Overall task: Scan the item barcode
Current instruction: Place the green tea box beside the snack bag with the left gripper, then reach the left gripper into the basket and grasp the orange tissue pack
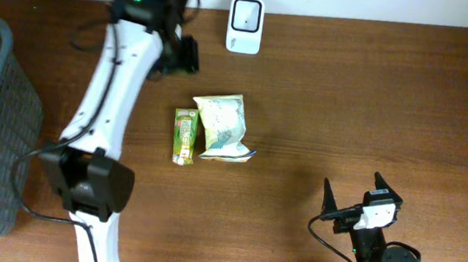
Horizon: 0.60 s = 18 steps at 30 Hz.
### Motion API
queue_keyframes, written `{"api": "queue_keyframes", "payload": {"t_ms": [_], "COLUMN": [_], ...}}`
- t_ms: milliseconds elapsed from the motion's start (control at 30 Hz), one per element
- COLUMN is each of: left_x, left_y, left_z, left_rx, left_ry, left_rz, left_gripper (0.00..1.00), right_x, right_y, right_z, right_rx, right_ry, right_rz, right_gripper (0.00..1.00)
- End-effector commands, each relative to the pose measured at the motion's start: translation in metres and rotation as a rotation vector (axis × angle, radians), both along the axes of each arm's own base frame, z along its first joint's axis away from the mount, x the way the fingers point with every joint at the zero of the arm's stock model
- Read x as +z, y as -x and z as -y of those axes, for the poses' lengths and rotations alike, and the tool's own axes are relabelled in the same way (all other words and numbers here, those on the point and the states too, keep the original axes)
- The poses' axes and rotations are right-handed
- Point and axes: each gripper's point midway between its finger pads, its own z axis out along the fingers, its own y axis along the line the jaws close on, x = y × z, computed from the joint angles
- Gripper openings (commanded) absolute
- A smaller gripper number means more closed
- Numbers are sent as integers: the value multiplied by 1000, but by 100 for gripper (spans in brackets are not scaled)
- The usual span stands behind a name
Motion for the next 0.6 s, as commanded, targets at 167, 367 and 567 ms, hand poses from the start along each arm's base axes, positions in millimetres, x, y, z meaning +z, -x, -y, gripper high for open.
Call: {"api": "queue_keyframes", "payload": {"t_ms": [167,367,567], "left_x": [142,142,123], "left_y": [19,62,103], "left_z": [-193,-301,-363], "left_rx": [466,729,835], "left_ry": [-28,52,7], "left_rz": [356,367,300], "left_gripper": [73,72,72], "right_x": [-2,-2,-2], "right_y": [0,0,0], "right_z": [0,0,0], "right_rx": [-5,-5,-5], "right_ry": [-4,-4,-4], "right_rz": [-2,-2,-2], "right_gripper": [99,99,99]}}
